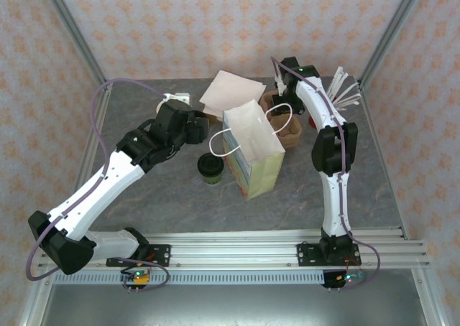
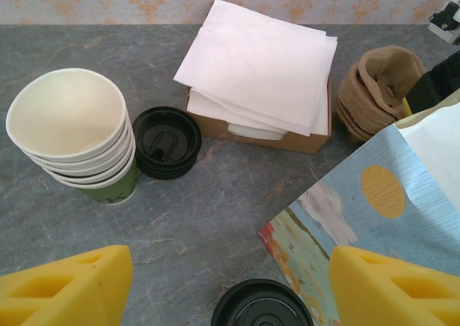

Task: Pack the takeout coffee

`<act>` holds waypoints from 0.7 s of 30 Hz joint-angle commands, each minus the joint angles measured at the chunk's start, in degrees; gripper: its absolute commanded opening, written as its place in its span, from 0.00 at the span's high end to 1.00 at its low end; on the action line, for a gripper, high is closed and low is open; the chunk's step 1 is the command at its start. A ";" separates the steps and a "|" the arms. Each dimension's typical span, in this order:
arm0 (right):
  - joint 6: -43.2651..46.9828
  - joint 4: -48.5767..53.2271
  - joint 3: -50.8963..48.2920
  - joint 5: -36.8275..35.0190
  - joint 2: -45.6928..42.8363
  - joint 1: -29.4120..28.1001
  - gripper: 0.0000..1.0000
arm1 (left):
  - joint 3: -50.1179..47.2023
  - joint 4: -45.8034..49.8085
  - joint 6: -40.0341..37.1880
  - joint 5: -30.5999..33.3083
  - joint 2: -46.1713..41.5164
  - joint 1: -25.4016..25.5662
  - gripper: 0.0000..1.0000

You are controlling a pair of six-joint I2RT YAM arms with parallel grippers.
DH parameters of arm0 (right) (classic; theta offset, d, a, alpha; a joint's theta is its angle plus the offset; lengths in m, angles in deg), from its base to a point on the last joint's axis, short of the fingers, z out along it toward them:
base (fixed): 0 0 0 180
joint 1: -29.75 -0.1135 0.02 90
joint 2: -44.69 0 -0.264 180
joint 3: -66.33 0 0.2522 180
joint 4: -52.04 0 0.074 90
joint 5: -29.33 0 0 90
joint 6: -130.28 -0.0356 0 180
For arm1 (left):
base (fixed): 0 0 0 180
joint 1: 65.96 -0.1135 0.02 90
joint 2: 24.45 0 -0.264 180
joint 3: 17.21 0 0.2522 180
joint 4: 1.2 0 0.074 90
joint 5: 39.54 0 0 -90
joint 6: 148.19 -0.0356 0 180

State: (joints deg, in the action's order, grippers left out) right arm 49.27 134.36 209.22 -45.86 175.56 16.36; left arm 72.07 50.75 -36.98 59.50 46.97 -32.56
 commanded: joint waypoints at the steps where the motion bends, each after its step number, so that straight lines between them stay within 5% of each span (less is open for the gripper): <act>1: -0.56 0.73 -0.46 -0.90 -1.74 -0.41 0.53 | -0.29 -0.22 1.11 0.02 0.45 0.24 0.27; 21: -1.17 -0.09 -2.45 -1.31 -3.37 -0.50 0.61 | -0.56 -0.57 1.36 -0.09 0.47 0.25 0.27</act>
State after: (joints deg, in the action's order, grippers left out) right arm 48.86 133.40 207.25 -46.08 174.81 16.38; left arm 72.05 50.73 -36.69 59.48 46.97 -32.56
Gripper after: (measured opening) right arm 0.390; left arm 0.734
